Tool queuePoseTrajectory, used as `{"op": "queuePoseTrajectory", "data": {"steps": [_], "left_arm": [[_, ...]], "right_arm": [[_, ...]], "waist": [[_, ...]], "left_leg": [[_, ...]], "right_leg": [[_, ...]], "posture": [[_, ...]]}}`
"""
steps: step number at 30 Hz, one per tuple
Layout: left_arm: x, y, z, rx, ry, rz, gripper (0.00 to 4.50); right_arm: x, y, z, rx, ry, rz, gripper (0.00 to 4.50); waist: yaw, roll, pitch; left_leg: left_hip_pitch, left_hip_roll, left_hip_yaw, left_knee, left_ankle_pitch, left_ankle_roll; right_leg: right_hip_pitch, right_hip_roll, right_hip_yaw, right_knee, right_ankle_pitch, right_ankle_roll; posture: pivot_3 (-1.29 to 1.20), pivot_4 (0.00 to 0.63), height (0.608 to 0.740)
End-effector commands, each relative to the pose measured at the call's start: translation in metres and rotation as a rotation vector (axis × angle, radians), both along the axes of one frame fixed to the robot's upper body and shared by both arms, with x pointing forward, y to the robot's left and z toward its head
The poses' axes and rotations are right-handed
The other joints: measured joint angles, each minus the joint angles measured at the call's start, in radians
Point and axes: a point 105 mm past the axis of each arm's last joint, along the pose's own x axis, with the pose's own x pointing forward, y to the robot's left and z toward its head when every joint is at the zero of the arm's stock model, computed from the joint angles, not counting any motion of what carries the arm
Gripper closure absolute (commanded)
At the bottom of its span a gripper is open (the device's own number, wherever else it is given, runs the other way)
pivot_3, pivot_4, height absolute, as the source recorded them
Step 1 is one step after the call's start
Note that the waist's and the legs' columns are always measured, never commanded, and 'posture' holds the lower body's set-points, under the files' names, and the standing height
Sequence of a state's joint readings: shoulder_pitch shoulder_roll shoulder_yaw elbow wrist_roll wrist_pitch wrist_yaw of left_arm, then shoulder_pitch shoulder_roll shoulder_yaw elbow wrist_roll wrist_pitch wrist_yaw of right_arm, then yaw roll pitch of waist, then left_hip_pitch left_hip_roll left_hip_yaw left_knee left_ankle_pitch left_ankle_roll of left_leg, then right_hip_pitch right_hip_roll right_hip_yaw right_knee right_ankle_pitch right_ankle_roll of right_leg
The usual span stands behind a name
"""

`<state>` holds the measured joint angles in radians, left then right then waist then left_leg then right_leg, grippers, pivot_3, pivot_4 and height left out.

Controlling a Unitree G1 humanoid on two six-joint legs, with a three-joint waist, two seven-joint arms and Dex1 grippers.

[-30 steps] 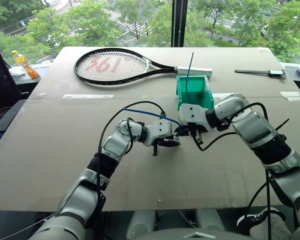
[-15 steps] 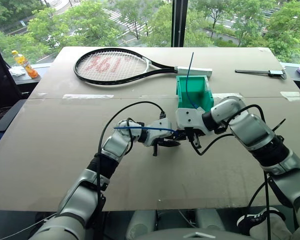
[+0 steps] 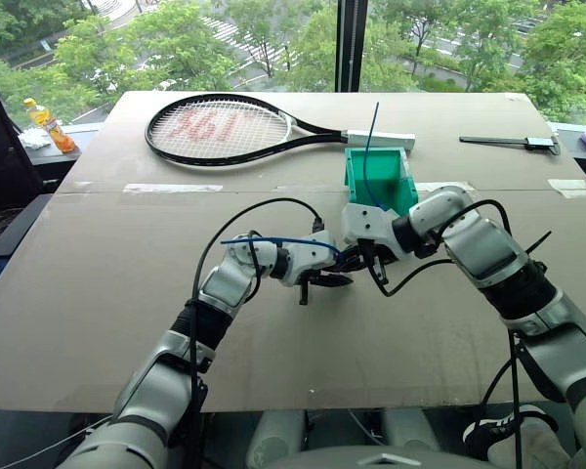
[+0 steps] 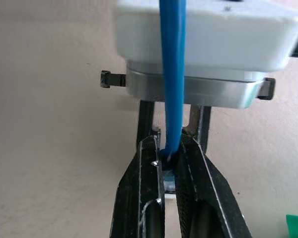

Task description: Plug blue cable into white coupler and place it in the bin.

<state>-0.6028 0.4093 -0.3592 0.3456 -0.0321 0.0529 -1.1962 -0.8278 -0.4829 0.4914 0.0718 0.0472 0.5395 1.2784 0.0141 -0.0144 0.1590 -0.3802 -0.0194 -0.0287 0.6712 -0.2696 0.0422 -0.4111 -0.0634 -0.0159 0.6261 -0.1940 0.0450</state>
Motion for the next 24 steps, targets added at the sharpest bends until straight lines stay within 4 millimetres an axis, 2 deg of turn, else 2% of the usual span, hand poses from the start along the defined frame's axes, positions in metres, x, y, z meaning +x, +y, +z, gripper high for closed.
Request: {"op": "queuePoseTrajectory", "data": {"steps": [1,4,11,14,15,16,20,21,23,24], "left_arm": [[-0.003,-0.005,-0.004,0.002,0.007,-0.009,4.13],[-0.004,-0.004,-0.004,0.002,0.008,-0.006,4.13],[-0.003,-0.003,-0.003,0.001,0.009,0.002,4.13],[-0.004,-0.003,-0.003,-0.001,0.011,0.005,4.13],[-0.004,-0.003,-0.003,-0.005,0.014,0.007,4.13],[-0.005,-0.003,-0.001,-0.013,0.020,0.013,4.13],[-0.005,-0.001,0.010,-0.066,0.058,0.055,4.13],[-0.005,-0.001,0.014,-0.086,0.075,0.071,4.13],[-0.005,0.002,0.024,-0.120,0.101,0.094,4.13],[-0.005,0.004,0.030,-0.137,0.117,0.110,4.13]], "right_arm": [[0.003,-0.017,-0.045,-0.064,0.106,-0.083,4.50],[0.005,-0.020,-0.056,-0.075,0.101,-0.088,4.50],[-0.006,-0.019,-0.077,-0.081,0.066,-0.023,4.50],[0.011,-0.010,-0.065,0.039,-0.025,-0.103,4.50],[0.011,-0.007,-0.054,0.117,-0.024,-0.114,4.50],[0.016,-0.008,-0.041,0.190,-0.063,-0.149,3.81],[-0.002,-0.020,0.017,0.454,-0.201,-0.191,2.04],[-0.007,-0.025,0.029,0.499,-0.241,-0.211,1.44],[-0.020,-0.038,0.050,0.577,-0.311,-0.270,0.56],[-0.029,-0.045,0.056,0.600,-0.328,-0.297,0.56]], "waist": [[-0.001,0.000,-0.002],[-0.004,0.002,-0.007],[-0.007,0.002,-0.016],[-0.014,0.001,-0.018],[-0.020,0.000,-0.019],[-0.024,0.000,-0.018],[-0.014,0.004,-0.014],[-0.013,0.004,-0.013],[-0.012,0.004,-0.011],[-0.012,0.004,-0.010]], "left_leg": [[0.000,0.000,0.000,0.000,0.000,0.000],[0.001,0.000,0.000,0.000,0.000,0.000],[0.004,0.001,0.000,-0.001,0.000,0.000],[0.004,0.001,0.000,-0.001,0.000,0.000],[0.005,0.001,0.000,-0.001,0.000,0.000],[0.006,0.002,0.000,-0.001,0.000,0.000],[-0.001,0.001,-0.001,-0.001,0.000,0.000],[-0.003,0.001,-0.001,-0.001,0.000,0.000],[-0.010,0.000,-0.001,-0.001,0.000,0.000],[-0.015,-0.001,-0.001,-0.001,0.000,0.000]], "right_leg": [[0.000,0.000,0.000,0.000,0.000,0.000],[0.000,0.000,0.000,0.000,0.000,0.000],[0.002,0.001,0.000,0.000,-0.004,0.001],[0.003,0.001,0.000,0.000,-0.004,0.001],[0.003,0.001,0.000,0.000,-0.004,0.001],[0.004,0.002,0.001,0.001,-0.004,0.001],[-0.001,0.000,0.000,0.001,-0.001,0.001],[-0.004,0.000,0.000,0.000,0.001,0.001],[-0.010,0.000,0.001,0.000,0.001,0.001],[-0.014,0.000,0.001,0.000,0.001,0.001]], "posture": [[0.00,0.150,0.740],[0.00,0.150,0.740],[0.00,0.150,0.740],[0.00,0.150,0.740],[0.00,0.150,0.740],[0.00,0.150,0.740],[0.00,0.150,0.740],[0.00,0.150,0.740],[0.00,0.150,0.740],[0.00,0.150,0.740]]}}
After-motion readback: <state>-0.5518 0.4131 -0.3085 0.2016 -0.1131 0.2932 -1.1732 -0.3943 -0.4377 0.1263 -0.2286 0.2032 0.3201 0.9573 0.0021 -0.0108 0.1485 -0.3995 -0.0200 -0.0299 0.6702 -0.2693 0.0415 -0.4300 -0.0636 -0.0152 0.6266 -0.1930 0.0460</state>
